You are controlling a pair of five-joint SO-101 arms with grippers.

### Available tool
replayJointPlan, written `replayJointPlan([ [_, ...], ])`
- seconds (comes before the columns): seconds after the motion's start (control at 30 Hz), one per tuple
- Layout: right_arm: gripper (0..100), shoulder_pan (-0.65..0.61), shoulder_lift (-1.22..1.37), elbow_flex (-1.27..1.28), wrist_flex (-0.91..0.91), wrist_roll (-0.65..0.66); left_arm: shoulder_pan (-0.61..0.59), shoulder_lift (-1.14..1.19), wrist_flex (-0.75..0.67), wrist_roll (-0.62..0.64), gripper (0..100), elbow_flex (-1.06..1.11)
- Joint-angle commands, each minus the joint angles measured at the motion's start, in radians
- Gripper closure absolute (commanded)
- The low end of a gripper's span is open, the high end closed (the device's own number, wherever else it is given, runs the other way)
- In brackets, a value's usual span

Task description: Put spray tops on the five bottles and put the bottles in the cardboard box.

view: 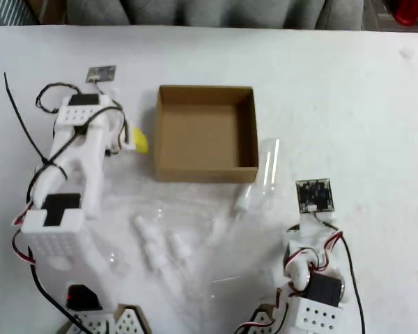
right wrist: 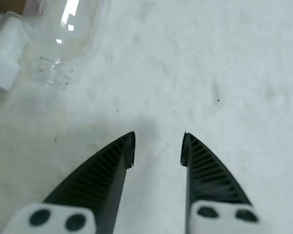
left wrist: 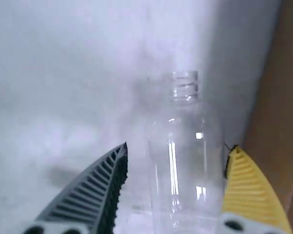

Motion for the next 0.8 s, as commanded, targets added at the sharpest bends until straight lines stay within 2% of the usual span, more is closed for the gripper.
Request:
replayJointPlan([
  [0.0, 86.1, -0.01, -0.001, -0.026, -0.015, 0.012, -0.008, -0.018, 0.009, -0.008, 68, -0.054],
  [0.23, 86.1, -0.01, -0.001, -0.026, -0.015, 0.012, -0.007, -0.018, 0.017, -0.006, 68, -0.066],
  [0.77, 86.1, -0.01, -0.001, -0.026, -0.016, 0.012, -0.007, 0.337, 0.351, -0.005, 68, -0.543],
])
